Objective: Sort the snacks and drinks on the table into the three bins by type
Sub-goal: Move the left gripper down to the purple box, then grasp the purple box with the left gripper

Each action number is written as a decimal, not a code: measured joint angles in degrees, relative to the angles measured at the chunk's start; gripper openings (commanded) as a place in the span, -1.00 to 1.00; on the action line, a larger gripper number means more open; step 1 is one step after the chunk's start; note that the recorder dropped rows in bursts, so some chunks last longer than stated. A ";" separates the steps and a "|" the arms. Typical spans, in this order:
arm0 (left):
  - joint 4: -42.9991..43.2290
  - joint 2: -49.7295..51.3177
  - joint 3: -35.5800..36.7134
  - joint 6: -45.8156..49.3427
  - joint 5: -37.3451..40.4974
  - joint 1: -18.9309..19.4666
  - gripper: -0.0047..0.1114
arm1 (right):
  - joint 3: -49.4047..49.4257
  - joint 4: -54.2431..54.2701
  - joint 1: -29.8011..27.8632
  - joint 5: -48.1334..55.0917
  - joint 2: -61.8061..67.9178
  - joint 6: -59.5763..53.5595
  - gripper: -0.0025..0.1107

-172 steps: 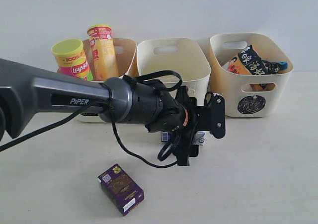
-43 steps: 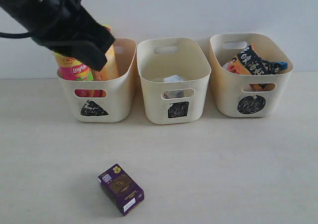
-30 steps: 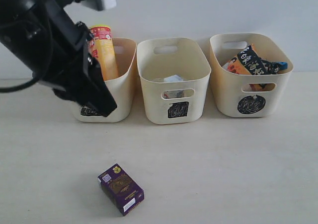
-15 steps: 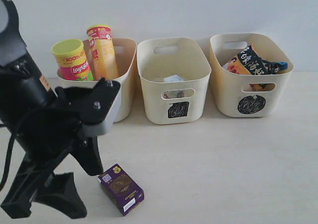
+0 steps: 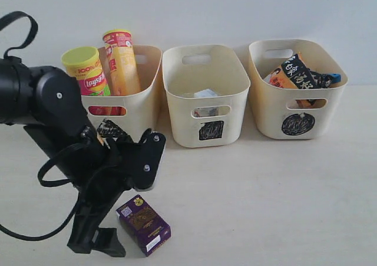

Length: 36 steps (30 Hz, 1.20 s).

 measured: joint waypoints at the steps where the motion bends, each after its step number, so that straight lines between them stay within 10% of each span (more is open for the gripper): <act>1: 1.30 0.62 0.00 0.10 -0.67 0.00 0.76 | 0.00 0.00 0.00 0.00 0.00 0.00 -0.96; 36: 5.89 7.17 0.00 4.32 -13.39 0.00 0.76 | 0.00 0.00 0.00 0.00 0.00 0.00 -0.96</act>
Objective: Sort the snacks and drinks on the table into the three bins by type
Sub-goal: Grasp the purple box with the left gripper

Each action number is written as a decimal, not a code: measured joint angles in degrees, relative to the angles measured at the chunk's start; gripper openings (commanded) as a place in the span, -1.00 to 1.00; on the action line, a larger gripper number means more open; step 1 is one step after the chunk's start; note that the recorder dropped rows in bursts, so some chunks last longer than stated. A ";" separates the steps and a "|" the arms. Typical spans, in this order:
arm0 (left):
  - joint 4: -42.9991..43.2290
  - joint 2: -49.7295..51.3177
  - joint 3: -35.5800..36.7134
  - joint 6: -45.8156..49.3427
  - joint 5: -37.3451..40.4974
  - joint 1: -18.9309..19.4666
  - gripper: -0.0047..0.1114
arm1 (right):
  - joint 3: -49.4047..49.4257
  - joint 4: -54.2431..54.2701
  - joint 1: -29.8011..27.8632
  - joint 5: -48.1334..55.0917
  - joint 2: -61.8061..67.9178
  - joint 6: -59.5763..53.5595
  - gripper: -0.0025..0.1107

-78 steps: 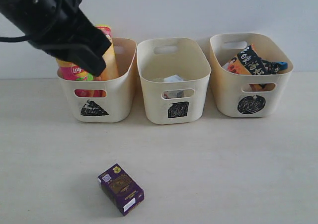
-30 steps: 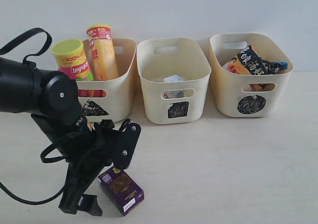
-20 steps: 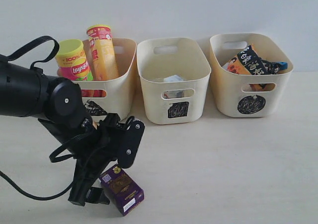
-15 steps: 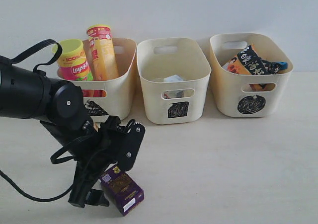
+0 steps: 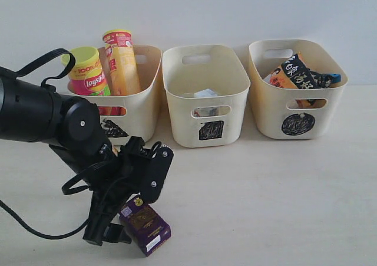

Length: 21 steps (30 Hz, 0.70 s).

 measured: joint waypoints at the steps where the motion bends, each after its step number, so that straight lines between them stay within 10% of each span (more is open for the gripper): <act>1: 0.00 0.00 0.00 0.00 0.00 -0.13 0.76 | 0.00 0.00 0.00 0.00 0.00 0.00 -0.96; 21: -0.42 0.00 0.00 2.62 3.40 -3.13 0.01 | 0.00 0.00 0.00 0.00 0.00 0.00 -0.96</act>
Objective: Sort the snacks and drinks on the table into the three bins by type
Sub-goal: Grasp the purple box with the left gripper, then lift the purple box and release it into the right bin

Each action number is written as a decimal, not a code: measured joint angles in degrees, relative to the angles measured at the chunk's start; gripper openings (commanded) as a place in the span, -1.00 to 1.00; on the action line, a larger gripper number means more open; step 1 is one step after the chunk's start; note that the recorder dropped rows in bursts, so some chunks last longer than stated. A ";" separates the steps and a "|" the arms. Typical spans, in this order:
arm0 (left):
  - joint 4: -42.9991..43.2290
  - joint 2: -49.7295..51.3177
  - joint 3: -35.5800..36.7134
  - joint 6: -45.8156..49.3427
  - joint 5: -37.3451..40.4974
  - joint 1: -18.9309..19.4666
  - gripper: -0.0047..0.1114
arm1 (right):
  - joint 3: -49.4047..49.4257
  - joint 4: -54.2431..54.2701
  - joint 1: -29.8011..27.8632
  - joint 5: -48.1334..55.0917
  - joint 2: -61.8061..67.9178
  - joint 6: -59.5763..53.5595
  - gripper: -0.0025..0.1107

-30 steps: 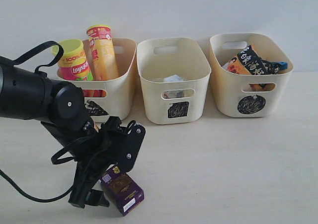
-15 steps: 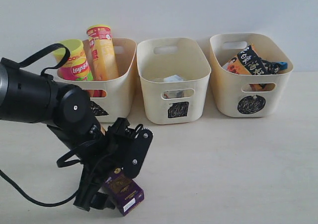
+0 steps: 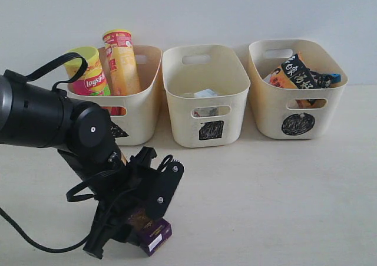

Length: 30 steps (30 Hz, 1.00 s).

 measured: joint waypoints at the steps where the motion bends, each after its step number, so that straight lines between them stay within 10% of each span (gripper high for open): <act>1: 0.00 0.00 0.00 0.10 0.11 0.00 0.00 | 0.00 0.00 0.00 0.00 0.00 0.00 -0.96; 5: -0.43 0.00 0.00 0.10 2.27 0.00 -0.14 | 0.00 0.00 0.00 0.00 0.00 0.00 -0.96; 9: -0.43 -0.70 -0.24 -2.62 5.49 0.00 -0.85 | 0.00 0.00 0.00 0.00 0.00 0.00 -0.96; 23: -3.25 -5.38 -9.58 -26.22 8.36 0.00 -0.84 | 0.00 0.00 0.00 0.00 0.00 0.00 -0.96; 30: -18.20 -6.81 -20.37 -28.43 -0.32 -0.12 -0.84 | 0.00 0.00 0.00 0.00 0.00 0.00 -0.96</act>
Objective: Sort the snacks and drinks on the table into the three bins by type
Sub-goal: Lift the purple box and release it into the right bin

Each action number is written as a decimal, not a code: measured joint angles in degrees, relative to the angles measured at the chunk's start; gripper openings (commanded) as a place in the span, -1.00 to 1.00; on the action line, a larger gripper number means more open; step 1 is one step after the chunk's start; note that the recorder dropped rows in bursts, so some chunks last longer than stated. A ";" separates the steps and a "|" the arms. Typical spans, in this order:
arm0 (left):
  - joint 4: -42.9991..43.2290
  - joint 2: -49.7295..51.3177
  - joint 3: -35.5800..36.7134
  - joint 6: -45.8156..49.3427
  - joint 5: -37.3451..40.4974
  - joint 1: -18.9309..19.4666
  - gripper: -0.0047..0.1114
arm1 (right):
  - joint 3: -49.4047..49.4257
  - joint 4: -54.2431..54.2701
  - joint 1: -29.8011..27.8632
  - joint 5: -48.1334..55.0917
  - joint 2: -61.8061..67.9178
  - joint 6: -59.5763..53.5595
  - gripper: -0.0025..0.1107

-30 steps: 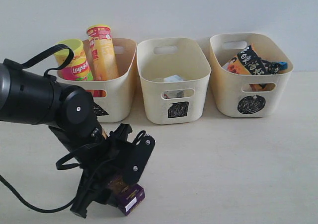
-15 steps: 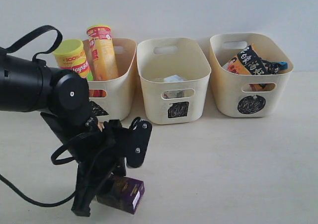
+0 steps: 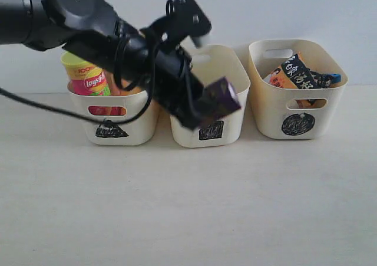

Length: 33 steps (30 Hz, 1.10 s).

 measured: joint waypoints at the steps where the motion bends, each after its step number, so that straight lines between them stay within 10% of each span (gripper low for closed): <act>1: -2.02 0.00 -1.03 -0.63 -2.32 0.00 -0.84 | 0.00 0.00 0.00 0.00 0.00 0.00 -0.96; 13: -17.88 5.68 -9.35 -2.37 -32.90 0.00 -0.84 | 0.00 0.00 0.00 0.00 0.00 0.00 -0.96; 30: -18.60 25.18 -23.56 -2.47 -39.71 0.00 -0.84 | 0.00 0.00 0.00 0.00 0.00 0.00 -0.96; 33: -18.88 27.95 -24.09 -2.47 -39.71 0.00 -0.56 | 0.00 0.00 0.00 0.00 0.00 0.00 -0.96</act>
